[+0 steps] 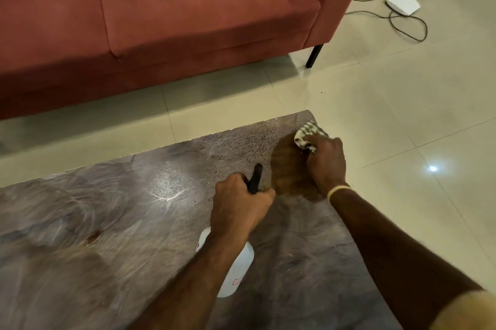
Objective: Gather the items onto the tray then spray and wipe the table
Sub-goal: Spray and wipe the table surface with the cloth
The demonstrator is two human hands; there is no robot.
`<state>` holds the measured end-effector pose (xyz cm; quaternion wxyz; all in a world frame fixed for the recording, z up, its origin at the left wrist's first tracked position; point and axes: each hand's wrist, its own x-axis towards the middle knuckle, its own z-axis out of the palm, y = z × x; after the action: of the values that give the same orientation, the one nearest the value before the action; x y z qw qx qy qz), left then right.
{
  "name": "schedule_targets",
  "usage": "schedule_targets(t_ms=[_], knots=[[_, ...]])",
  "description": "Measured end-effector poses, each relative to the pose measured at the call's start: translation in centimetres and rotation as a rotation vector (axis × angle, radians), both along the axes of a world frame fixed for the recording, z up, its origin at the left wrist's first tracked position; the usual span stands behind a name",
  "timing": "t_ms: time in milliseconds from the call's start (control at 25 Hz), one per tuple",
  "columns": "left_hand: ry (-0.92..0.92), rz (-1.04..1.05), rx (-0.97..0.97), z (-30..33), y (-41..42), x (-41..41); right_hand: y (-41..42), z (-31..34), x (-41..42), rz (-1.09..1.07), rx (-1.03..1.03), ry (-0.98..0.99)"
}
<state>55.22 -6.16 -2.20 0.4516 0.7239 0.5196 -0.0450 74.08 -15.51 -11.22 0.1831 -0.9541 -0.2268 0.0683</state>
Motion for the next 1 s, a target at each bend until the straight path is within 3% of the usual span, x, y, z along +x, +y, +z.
schedule_targets(t_ms=[160,240,360,480,600,760,880,1000], knots=[[-0.041,0.050,-0.018,0.2,-0.1,0.5,-1.3,-1.4,-1.4,0.364,-0.076,-0.066],[-0.032,0.041,-0.011,0.6,-0.2,0.7,-2.7,-0.7,0.3,0.290,-0.051,-0.026],[0.007,0.032,-0.005,0.4,-0.3,1.2,1.5,-0.4,5.0,0.107,-0.097,0.012],[0.007,0.068,0.006,-0.2,-0.7,1.4,5.5,0.0,5.7,0.208,-0.061,-0.024],[0.012,0.097,-0.024,-0.2,-0.6,1.3,3.0,-0.6,4.9,0.405,-0.063,0.015],[0.002,0.160,-0.015,-0.1,0.1,0.5,4.5,0.7,6.3,0.230,-0.071,0.009],[0.005,0.269,-0.036,0.7,0.5,-0.1,6.7,1.2,1.2,0.437,-0.064,-0.009],[0.018,0.294,-0.071,1.3,0.8,-0.9,2.3,1.0,-0.9,0.646,-0.057,0.050]])
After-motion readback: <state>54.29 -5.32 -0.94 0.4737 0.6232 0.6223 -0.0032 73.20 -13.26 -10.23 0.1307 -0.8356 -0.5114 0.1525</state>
